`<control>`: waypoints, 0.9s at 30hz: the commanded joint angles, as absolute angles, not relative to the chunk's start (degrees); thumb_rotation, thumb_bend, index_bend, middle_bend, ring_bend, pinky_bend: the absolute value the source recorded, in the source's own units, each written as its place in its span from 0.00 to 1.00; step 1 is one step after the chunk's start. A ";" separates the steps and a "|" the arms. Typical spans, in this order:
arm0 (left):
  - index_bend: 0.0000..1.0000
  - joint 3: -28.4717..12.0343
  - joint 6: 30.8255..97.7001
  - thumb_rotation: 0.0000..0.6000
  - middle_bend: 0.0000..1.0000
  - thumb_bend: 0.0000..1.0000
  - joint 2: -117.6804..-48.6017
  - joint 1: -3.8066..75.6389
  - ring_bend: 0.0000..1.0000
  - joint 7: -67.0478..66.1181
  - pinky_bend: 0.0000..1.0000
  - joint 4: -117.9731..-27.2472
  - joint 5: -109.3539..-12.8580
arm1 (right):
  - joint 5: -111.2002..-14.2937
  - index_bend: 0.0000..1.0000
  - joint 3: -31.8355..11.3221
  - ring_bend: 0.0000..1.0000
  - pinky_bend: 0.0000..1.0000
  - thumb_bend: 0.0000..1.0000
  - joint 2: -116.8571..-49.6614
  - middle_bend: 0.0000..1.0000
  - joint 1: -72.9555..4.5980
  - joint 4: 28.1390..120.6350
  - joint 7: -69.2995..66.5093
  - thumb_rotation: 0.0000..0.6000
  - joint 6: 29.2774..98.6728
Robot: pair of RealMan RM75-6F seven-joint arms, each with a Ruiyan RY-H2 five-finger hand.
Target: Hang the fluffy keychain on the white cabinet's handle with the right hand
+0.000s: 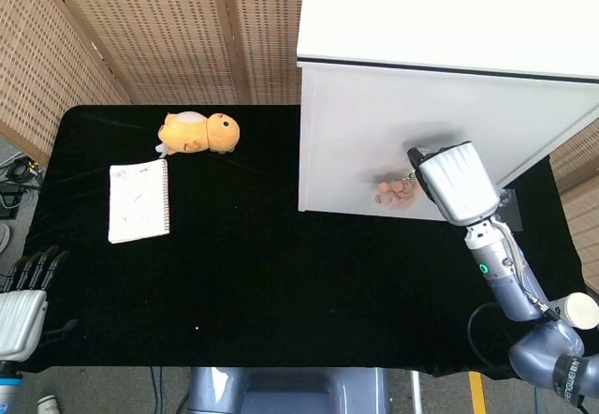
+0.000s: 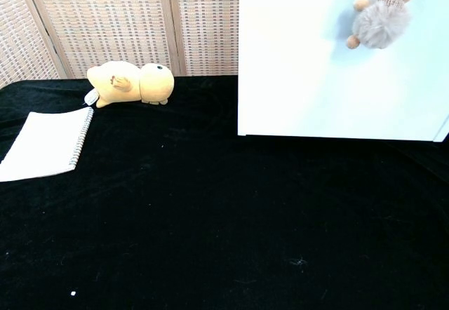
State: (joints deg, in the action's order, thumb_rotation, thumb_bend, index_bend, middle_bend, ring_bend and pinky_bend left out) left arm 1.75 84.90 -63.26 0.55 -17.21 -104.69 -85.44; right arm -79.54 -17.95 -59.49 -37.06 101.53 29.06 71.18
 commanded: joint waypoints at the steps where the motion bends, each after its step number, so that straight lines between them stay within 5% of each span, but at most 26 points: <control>1: 0.00 1.74 84.93 1.00 0.00 0.00 -63.27 0.56 0.00 -17.22 0.00 -104.70 -85.47 | -79.33 0.72 -18.00 0.92 1.00 0.59 -59.52 0.94 -37.18 101.28 29.14 1.00 71.09; 19: 0.00 1.67 84.94 1.00 0.00 0.00 -63.44 0.58 0.00 -17.61 0.00 -104.61 -85.24 | -76.69 0.72 -18.92 0.92 1.00 0.56 -59.43 0.94 -37.94 101.06 30.54 1.00 71.15; 27: 0.00 1.68 85.10 1.00 0.00 0.00 -63.28 0.53 0.00 -17.32 0.00 -104.60 -85.33 | -75.54 0.75 -19.60 0.92 1.00 0.18 -60.93 0.94 -38.09 101.31 33.81 1.00 73.70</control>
